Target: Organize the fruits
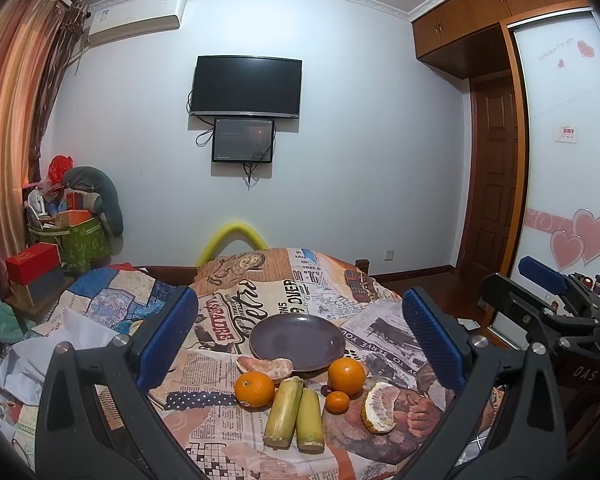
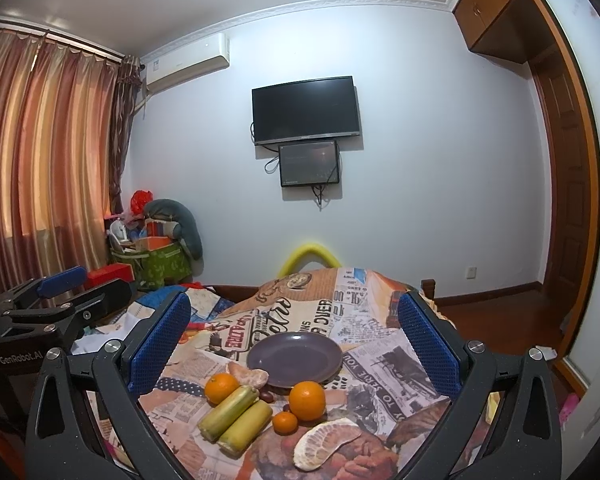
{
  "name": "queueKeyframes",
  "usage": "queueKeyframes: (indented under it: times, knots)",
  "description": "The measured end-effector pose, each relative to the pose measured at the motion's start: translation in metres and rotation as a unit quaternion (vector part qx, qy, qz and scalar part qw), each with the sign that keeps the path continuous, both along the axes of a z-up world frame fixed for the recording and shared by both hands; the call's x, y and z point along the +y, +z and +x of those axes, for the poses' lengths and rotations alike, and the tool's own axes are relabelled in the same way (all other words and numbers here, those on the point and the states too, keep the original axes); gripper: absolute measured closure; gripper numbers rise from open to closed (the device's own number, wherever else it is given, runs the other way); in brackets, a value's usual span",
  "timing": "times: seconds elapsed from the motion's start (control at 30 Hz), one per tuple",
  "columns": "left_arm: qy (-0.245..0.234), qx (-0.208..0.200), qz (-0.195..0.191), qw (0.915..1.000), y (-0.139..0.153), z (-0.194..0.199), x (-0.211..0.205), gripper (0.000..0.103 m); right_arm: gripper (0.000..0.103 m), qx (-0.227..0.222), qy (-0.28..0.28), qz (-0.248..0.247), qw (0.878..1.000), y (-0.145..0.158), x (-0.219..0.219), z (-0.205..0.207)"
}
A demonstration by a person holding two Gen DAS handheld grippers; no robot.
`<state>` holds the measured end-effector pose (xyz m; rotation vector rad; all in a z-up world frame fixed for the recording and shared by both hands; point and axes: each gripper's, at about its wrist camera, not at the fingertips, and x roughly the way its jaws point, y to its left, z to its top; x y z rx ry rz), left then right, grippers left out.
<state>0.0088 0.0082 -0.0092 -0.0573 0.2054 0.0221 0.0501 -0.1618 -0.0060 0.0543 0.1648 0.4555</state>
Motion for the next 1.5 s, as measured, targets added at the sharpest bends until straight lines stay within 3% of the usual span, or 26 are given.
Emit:
queueKeyframes:
  times: [1.5]
  knots:
    - [0.002,0.007,0.005,1.0,-0.0028,0.0055,0.0007,0.0,0.0,0.006,0.002,0.002,1.0,-0.001,-0.0012,0.0052]
